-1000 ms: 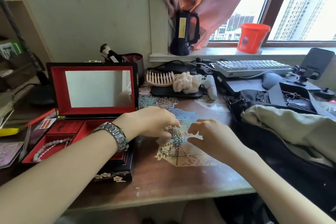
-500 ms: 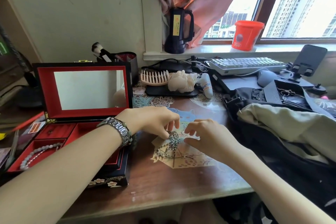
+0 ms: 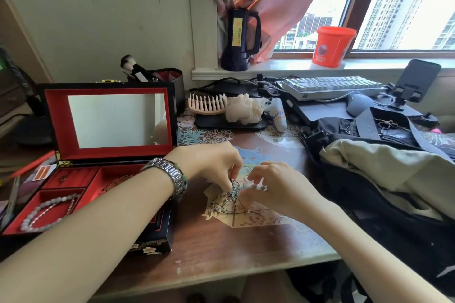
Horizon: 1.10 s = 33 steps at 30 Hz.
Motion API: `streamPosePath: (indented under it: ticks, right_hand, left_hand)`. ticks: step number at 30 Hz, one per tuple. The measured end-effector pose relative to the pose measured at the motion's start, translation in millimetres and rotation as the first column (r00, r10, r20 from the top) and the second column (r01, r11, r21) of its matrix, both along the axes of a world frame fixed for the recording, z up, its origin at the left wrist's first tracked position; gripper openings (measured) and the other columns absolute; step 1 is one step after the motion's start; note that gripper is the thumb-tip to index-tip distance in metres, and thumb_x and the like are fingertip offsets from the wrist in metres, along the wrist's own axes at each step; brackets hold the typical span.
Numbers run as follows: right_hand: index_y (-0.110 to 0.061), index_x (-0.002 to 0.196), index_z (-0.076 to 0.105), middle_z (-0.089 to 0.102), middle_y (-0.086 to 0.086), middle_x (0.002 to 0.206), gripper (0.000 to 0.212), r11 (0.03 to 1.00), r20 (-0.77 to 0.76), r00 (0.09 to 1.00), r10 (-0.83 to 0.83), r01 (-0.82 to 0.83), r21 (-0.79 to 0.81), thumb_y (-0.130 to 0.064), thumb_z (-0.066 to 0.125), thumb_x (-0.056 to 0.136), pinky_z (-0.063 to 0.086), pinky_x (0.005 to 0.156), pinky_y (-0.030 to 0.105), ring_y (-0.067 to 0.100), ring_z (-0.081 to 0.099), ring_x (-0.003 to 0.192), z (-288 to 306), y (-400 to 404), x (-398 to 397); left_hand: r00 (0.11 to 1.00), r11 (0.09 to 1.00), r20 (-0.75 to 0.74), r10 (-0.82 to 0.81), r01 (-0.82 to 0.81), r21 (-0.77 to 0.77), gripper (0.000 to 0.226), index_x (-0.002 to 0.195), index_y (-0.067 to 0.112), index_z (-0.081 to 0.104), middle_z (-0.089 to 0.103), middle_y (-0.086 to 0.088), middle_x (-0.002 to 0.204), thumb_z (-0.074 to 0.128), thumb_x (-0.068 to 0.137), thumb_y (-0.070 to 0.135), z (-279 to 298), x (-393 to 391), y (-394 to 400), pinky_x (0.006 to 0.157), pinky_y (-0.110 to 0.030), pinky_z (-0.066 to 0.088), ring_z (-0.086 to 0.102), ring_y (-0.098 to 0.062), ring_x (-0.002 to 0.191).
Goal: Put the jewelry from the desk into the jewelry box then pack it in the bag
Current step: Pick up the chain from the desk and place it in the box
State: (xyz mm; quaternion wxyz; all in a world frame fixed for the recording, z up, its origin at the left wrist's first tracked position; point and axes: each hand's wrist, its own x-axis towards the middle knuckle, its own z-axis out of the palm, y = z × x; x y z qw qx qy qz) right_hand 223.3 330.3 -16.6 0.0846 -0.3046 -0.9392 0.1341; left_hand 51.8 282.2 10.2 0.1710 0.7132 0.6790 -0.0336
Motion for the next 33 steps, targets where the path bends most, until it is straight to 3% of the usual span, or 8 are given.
streamPosePath:
  ticks: [4,7,11,17,21,26,29,33]
  right_hand:
    - [-0.023,0.109,0.065,0.064,-0.007,0.104,0.05,0.998,-0.049,0.998,-0.039,0.036,-0.06,-0.058,0.064,0.073,0.051,0.08,0.034,0.016,0.059,0.095,-4.3,-0.3,-3.9]
    - [-0.022,0.107,0.064,0.062,-0.01,0.095,0.054,0.987,-0.127,0.991,-0.032,0.011,-0.163,-0.06,0.069,0.068,0.047,0.072,0.027,0.012,0.057,0.087,-8.7,-1.4,-8.5]
    - [-0.019,0.088,0.067,0.055,-0.015,0.063,0.034,0.948,-0.267,0.964,-0.015,-0.071,-0.309,-0.045,0.078,0.069,0.035,0.053,0.016,0.0,0.05,0.057,-12.6,-6.8,-19.2]
    - [-0.017,0.073,0.069,0.068,-0.008,0.07,0.012,0.922,-0.315,0.949,-0.025,-0.1,-0.373,-0.028,0.074,0.074,0.041,0.055,0.015,0.001,0.057,0.059,-16.1,-12.4,-30.8]
    - [-0.019,0.067,0.064,0.058,-0.012,0.059,0.011,0.936,-0.329,0.944,-0.037,-0.082,-0.341,-0.012,0.069,0.073,0.041,0.053,0.011,-0.001,0.053,0.054,-7.4,-12.3,-28.9]
    - [-0.02,0.067,0.063,0.069,0.002,0.064,0.015,0.941,-0.361,0.931,-0.049,-0.077,-0.328,-0.01,0.071,0.076,0.059,0.07,0.039,0.019,0.066,0.063,14.0,-5.2,-21.2]
    - [-0.014,0.074,0.066,0.073,0.003,0.064,0.008,0.947,-0.377,0.926,-0.035,-0.09,-0.308,-0.015,0.072,0.078,0.06,0.068,0.037,0.018,0.07,0.062,32.1,-3.8,-18.4]
    - [-0.013,0.079,0.07,0.074,0.002,0.066,0.006,0.94,-0.408,0.913,-0.024,-0.119,-0.321,-0.015,0.074,0.078,0.061,0.07,0.036,0.013,0.072,0.062,56.8,-4.4,-22.1]
  left_hand:
    - [0.996,0.995,0.085,0.008,-0.017,0.1,0.012,0.077,0.018,0.066,0.054,0.012,0.067,0.072,0.066,0.019,9.0,-1.6,-6.2,0.065,-0.035,0.056,0.057,-0.008,0.064]
    - [0.988,0.985,0.152,0.016,-0.042,0.168,0.011,0.074,0.021,0.065,0.059,0.007,0.07,0.071,0.066,0.019,19.8,-2.9,-10.7,0.064,-0.032,0.055,0.059,-0.012,0.066]
    - [0.98,0.967,0.197,0.038,-0.086,0.242,0.011,0.075,0.022,0.064,0.063,0.003,0.071,0.071,0.067,0.019,30.5,-5.0,-17.4,0.061,-0.028,0.051,0.058,-0.01,0.064]
    - [0.97,0.934,0.234,0.07,-0.146,0.327,0.013,0.072,0.026,0.062,0.065,0.002,0.073,0.07,0.068,0.018,41.3,-10.0,-27.6,0.059,-0.018,0.044,0.056,-0.007,0.064]
    - [0.963,0.918,0.24,0.122,-0.201,0.343,0.014,0.071,0.026,0.062,0.065,0.002,0.073,0.071,0.069,0.016,45.3,-18.1,-36.9,0.059,-0.016,0.043,0.057,-0.008,0.065]
    - [0.946,0.906,0.278,0.168,-0.259,0.335,0.011,0.073,0.023,0.066,0.064,0.005,0.075,0.072,0.071,0.014,50.3,-27.2,-51.1,0.058,-0.011,0.044,0.056,-0.001,0.065]
    - [0.949,0.893,0.258,0.182,-0.269,0.361,0.011,0.075,0.023,0.067,0.063,0.008,0.081,0.072,0.071,0.014,52.6,-30.2,-59.2,0.065,-0.021,0.048,0.06,-0.005,0.071]
    - [0.941,0.875,0.237,0.24,-0.315,0.368,0.009,0.075,0.023,0.068,0.063,0.013,0.069,0.071,0.072,0.015,58.4,-32.2,-74.2,0.059,-0.012,0.037,0.057,0.006,0.062]
